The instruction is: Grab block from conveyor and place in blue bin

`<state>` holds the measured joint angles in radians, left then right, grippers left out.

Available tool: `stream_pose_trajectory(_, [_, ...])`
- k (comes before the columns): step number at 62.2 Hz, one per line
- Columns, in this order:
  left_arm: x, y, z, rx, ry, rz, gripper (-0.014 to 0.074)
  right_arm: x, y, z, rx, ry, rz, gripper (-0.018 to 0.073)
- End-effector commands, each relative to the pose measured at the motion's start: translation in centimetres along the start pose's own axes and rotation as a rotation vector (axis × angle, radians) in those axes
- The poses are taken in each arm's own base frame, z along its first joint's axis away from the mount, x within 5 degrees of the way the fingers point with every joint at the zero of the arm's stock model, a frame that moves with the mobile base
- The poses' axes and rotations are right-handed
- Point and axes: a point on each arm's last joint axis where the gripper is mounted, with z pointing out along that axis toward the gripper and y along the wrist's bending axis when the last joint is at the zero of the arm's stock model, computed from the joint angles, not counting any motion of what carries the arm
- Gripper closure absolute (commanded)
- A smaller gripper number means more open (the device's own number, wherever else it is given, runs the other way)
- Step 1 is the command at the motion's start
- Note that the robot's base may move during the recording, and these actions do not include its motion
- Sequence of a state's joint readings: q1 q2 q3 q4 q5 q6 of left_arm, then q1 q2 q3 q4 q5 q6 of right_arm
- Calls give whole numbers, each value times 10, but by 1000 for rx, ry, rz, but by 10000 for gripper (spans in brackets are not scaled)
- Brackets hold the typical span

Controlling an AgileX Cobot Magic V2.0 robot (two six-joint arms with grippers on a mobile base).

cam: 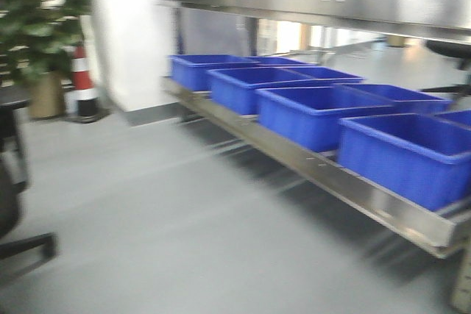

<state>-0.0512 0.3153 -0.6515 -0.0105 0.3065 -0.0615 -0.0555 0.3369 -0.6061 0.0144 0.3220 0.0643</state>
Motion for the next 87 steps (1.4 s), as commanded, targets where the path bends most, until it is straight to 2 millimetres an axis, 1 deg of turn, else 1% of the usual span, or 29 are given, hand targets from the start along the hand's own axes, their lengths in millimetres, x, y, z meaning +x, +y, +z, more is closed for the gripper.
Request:
stream_pose_trajectory(1, [-1,-1,0,9,-17,-9,707,-1,0,0,1,-23,-4,721])
stream_pose_trajectory(87, [-1,-1,0,9,-17,-9,707,-1,0,0,1,-23,-4,721])
